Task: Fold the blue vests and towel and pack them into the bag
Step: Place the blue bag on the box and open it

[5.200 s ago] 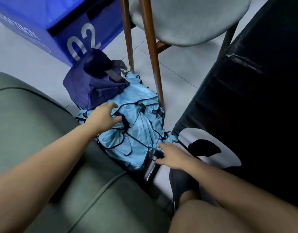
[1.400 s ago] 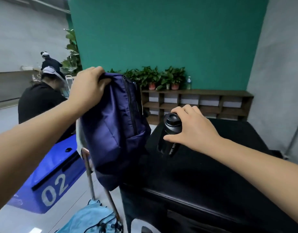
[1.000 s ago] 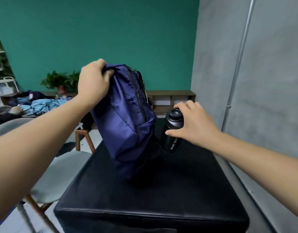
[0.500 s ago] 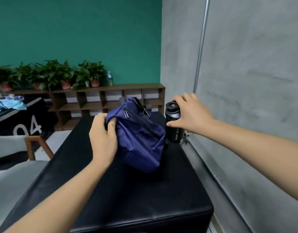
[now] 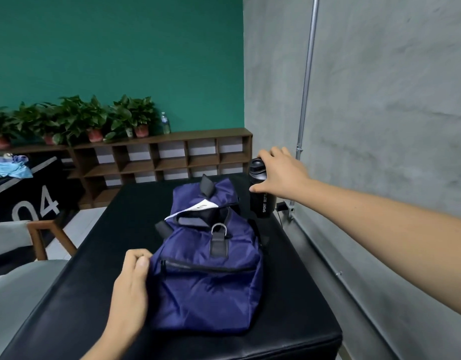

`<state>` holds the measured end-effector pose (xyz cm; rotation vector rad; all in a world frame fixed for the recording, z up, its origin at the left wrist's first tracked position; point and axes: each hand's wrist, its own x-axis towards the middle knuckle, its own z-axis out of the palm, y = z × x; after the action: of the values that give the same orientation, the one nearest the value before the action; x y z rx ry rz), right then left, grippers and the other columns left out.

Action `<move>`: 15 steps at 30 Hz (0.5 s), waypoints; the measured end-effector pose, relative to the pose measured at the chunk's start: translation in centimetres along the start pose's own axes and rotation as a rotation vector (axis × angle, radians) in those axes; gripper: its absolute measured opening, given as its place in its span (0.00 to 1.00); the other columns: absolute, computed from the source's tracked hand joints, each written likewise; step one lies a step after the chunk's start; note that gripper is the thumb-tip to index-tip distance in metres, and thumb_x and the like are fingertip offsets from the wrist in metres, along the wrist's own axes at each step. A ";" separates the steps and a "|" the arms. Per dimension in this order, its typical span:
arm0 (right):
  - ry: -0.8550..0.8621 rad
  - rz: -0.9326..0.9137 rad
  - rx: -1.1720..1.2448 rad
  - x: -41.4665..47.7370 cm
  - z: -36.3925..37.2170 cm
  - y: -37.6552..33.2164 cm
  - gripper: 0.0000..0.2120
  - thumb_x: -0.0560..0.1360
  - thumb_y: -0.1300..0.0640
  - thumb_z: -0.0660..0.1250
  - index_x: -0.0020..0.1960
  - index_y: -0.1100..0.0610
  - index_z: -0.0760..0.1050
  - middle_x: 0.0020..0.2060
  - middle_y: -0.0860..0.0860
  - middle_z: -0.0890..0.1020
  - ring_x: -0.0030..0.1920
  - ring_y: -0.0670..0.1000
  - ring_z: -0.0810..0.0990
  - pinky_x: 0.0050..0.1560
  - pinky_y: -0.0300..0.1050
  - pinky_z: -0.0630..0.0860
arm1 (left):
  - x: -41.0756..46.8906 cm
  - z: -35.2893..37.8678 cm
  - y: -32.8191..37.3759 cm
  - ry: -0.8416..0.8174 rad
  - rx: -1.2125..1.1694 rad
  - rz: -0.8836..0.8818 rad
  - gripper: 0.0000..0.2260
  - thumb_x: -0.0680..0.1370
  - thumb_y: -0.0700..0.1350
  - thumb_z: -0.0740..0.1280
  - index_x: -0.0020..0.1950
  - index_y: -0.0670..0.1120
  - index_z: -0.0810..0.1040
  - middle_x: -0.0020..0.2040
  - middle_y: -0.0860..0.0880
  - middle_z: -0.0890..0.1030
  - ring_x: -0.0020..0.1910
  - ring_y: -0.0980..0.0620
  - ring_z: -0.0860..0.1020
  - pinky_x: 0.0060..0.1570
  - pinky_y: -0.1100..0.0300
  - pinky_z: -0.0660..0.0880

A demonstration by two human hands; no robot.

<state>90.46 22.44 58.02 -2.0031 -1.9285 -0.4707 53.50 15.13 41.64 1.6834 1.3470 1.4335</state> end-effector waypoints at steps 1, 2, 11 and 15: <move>-0.008 0.007 0.001 0.9 0.6 0.0 0.41 0.67 0.30 0.77 0.69 0.51 0.69 0.62 0.52 0.75 0.65 0.56 0.71 0.49 0.52 0.75 | 0.7 -0.3 0.0 0.023 -0.026 0.005 0.19 0.85 0.61 0.54 0.54 0.49 0.76 0.46 0.50 0.81 0.44 0.47 0.77 0.48 0.55 0.72; -0.015 0.014 0.002 1.9 1.3 0.0 0.41 0.67 0.30 0.77 0.70 0.51 0.69 0.62 0.53 0.75 0.65 0.57 0.71 0.49 0.53 0.76 | 1.4 -0.6 0.0 0.042 -0.070 -0.008 0.21 0.84 0.62 0.54 0.53 0.47 0.77 0.45 0.48 0.80 0.44 0.47 0.77 0.50 0.53 0.72; -0.083 0.079 0.078 11.4 8.9 -0.9 0.43 0.66 0.29 0.78 0.71 0.52 0.69 0.65 0.54 0.75 0.67 0.59 0.71 0.55 0.57 0.80 | 8.8 -0.6 -1.3 -0.037 -0.064 -0.066 0.09 0.87 0.46 0.63 0.49 0.47 0.79 0.43 0.48 0.81 0.43 0.49 0.77 0.49 0.49 0.71; -0.121 0.084 0.109 15.6 13.0 -2.6 0.46 0.66 0.29 0.78 0.74 0.52 0.67 0.68 0.54 0.74 0.69 0.61 0.70 0.59 0.58 0.78 | 12.1 -0.4 -3.3 -0.032 -0.047 -0.112 0.10 0.87 0.45 0.63 0.48 0.49 0.81 0.42 0.49 0.81 0.41 0.50 0.77 0.50 0.48 0.71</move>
<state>88.64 42.27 53.33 -2.0750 -1.8856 -0.2232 51.20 27.34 43.65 1.5697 1.3574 1.3581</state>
